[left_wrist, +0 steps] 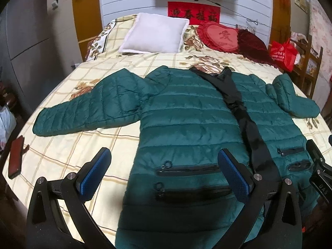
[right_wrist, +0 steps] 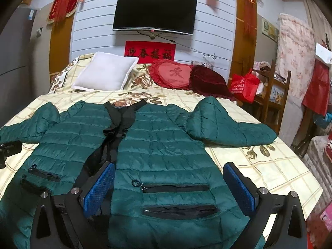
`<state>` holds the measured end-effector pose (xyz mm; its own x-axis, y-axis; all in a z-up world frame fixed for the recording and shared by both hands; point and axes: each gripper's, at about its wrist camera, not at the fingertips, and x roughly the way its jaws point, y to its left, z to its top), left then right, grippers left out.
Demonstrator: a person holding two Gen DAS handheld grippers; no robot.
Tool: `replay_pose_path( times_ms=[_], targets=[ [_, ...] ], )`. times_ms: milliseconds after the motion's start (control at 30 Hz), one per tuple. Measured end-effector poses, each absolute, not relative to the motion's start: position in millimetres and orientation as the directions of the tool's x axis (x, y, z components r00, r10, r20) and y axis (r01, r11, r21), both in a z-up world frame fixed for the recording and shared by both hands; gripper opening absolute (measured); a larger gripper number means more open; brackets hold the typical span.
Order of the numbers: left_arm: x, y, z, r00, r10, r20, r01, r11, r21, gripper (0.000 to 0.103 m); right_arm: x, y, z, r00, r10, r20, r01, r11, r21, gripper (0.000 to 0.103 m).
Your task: Fold large clothes
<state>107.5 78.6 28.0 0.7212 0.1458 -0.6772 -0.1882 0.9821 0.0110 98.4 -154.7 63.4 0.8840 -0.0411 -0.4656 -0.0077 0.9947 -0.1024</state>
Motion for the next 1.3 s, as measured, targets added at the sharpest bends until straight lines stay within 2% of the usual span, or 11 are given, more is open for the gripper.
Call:
replay_pose_path(
  times_ms=[367,600,733,867,1000,1133,1300],
  targets=[
    [98,138,24,0.703,0.163,-0.693,-0.252,0.967,-0.028,0.103,102,-140,65,0.891,-0.031,-0.453,-0.015,0.995,-0.097,0.103],
    [94,238,12,0.698,0.213,-0.683,-0.330,0.943,-0.043,0.103,95,-140,65,0.895,-0.043,-0.445,-0.016,0.992,-0.128,0.103],
    [94,317,0,0.700,0.187,-0.689,-0.397,0.904,-0.157,0.103,95,-150,66,0.891,-0.040,-0.453,-0.005,0.995,-0.097,0.103],
    [91,402,-19,0.674,0.225,-0.704,-0.539,0.802,-0.260,0.103,98,-155,65,0.885,-0.038,-0.463,0.003,0.997,-0.074,0.103],
    [101,452,-46,0.680,0.109,-0.725,-0.553,0.725,-0.410,0.103,98,-150,65,0.889,-0.034,-0.456,-0.015,0.994,-0.104,0.103],
    [111,476,-59,0.678,0.094,-0.729,-0.587,0.667,-0.459,0.102,101,-141,62,0.888,-0.029,-0.459,-0.033,0.991,-0.127,0.103],
    [135,489,-60,0.693,0.094,-0.715,-0.561,0.692,-0.454,0.102,100,-136,60,0.889,-0.033,-0.456,-0.037,0.989,-0.145,0.103]
  ],
)
